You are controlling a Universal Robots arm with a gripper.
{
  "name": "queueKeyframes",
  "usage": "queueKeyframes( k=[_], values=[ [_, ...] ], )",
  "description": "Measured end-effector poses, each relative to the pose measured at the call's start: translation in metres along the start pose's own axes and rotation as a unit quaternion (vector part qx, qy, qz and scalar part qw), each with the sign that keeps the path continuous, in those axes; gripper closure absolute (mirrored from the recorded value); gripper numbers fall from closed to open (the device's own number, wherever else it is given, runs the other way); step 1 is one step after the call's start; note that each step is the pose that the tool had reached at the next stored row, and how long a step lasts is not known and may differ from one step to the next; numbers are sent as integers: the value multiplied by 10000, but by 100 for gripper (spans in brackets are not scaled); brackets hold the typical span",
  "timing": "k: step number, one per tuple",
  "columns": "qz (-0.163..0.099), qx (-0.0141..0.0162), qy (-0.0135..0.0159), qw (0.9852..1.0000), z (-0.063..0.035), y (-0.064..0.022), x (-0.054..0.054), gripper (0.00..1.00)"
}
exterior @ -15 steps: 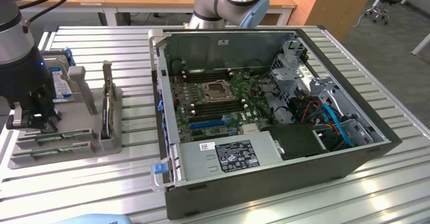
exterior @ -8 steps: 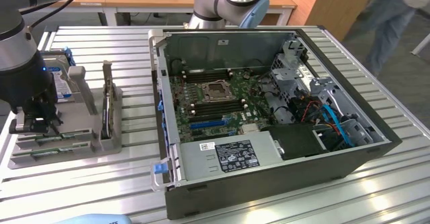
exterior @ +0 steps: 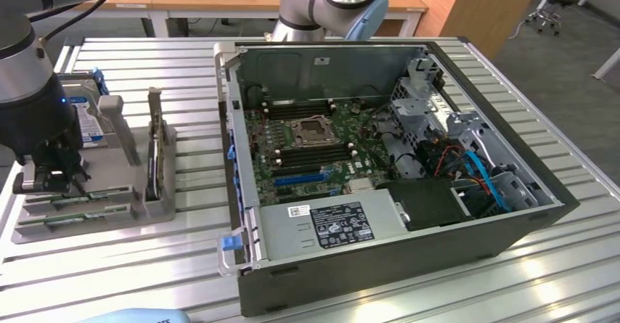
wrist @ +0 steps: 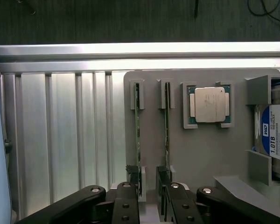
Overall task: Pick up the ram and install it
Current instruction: 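Pick up the ram and move it above insertion slot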
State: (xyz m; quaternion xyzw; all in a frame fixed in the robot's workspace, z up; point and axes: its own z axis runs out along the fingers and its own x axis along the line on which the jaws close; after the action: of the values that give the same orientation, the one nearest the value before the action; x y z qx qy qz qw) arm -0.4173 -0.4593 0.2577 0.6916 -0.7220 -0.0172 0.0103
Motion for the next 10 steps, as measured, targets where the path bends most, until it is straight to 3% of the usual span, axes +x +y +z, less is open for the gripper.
queueKeyframes(
  k=[10],
  values=[
    [0, 2, 1, 10000, 61, -2, 1, 71]
  ],
)
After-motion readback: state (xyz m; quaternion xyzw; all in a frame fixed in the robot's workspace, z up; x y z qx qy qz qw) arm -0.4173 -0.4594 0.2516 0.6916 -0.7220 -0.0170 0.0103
